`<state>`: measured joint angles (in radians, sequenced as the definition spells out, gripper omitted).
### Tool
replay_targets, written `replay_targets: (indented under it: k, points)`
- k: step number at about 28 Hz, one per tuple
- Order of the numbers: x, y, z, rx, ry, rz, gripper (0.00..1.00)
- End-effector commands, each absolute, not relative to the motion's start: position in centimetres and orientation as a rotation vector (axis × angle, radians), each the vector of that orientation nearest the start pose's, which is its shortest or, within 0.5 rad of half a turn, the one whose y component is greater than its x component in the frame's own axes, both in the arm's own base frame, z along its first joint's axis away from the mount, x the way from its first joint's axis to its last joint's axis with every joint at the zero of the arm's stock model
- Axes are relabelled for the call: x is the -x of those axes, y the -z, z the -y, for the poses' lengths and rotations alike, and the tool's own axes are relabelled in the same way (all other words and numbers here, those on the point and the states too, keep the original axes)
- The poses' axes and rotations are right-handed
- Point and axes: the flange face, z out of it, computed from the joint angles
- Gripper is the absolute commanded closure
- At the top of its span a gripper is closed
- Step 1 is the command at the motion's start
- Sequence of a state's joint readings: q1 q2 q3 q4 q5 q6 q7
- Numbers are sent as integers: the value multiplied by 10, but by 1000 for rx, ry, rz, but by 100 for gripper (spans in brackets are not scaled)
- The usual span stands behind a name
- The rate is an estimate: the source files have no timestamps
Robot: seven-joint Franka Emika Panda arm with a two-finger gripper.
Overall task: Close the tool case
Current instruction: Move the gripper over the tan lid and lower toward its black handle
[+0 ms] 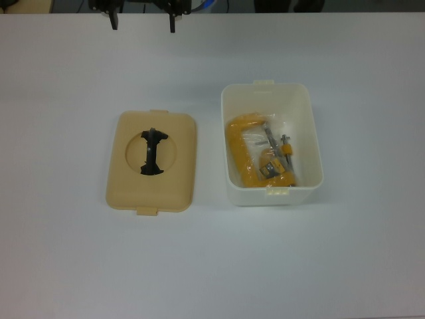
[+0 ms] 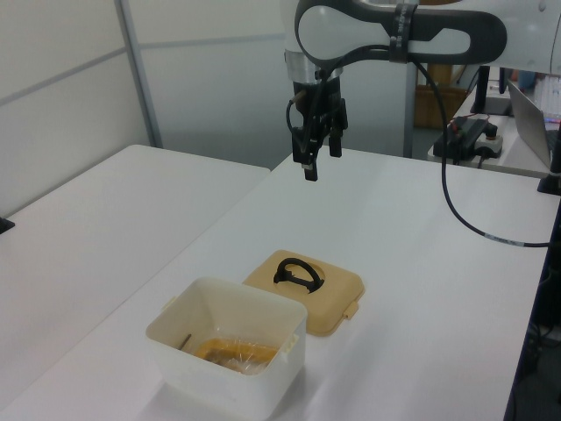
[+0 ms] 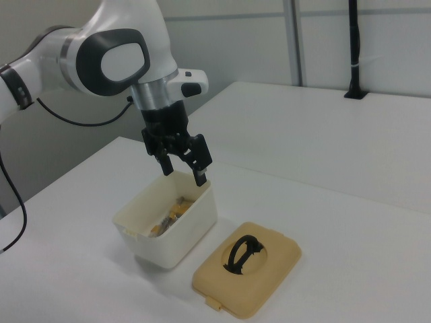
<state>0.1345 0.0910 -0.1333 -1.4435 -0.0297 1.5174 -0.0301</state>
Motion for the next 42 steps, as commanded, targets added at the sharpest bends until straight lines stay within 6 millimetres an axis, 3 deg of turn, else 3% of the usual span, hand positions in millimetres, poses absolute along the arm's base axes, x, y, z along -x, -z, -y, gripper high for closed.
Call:
replay_targets:
  k: [1,5,19,25,32,37,42]
  points:
    - [-581,-622,-5,3201,-21,36,0]
    - [-598,-595,-9,3210,-54,45,0]
    - [-623,-532,-5,3237,-80,52,0]
    - [-637,-502,11,3263,-86,43,0]
    - [-646,-473,34,3257,-41,64,0]
    - [-646,-450,37,3251,-3,70,0]
    - [-639,-432,27,3244,8,103,0]
